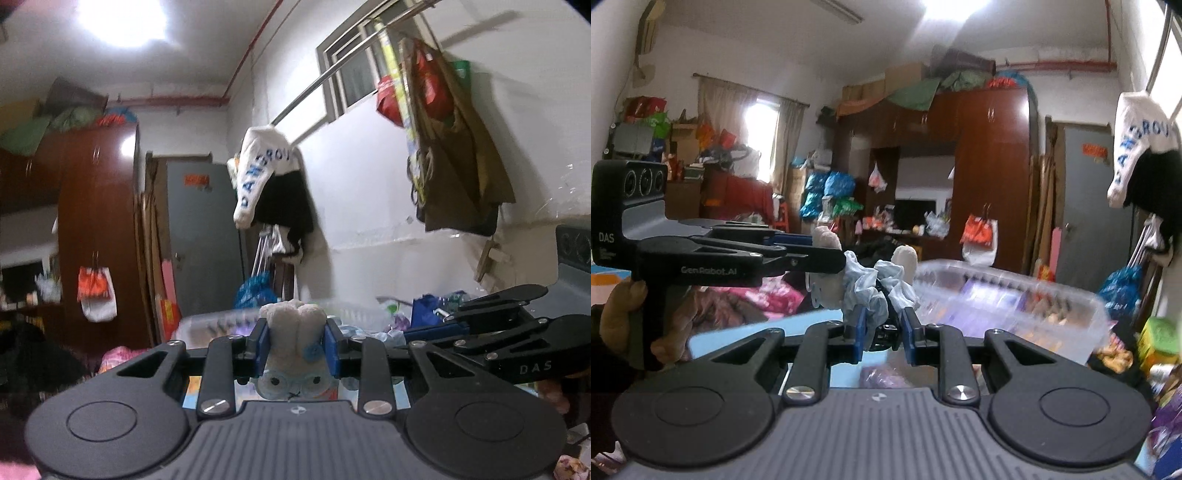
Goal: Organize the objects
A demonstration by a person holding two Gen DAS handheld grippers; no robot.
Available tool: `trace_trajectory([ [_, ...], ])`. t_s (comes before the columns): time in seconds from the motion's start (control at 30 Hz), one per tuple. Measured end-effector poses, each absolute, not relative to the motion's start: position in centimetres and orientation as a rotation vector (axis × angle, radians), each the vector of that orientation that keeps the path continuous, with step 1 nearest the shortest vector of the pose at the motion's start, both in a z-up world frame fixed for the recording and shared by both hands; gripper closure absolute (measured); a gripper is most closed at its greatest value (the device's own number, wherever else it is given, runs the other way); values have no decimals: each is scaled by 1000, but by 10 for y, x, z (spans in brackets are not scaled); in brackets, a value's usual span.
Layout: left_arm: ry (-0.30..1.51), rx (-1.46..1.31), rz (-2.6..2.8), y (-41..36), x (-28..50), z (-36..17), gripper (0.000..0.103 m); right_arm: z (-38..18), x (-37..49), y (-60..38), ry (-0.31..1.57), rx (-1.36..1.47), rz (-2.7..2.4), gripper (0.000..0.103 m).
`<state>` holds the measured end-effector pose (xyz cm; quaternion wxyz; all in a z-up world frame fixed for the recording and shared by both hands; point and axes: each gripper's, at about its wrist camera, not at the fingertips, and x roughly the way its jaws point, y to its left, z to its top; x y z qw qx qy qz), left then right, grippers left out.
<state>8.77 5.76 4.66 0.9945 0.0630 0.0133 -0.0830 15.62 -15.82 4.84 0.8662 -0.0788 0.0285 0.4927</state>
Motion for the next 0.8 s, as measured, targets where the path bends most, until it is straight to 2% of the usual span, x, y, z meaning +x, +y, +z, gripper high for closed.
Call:
trace_trajectory([
  [0.23, -21, 214, -191, 28, 119, 99, 69, 87, 175, -166, -9, -188, 941, 80],
  [0.4, -35, 238, -230, 15, 154, 114, 69, 98, 202, -166, -6, -204, 865, 80],
  [0.8, 96, 159, -313, 7, 260, 86, 69, 83, 270, -164, 97, -200, 765, 80],
])
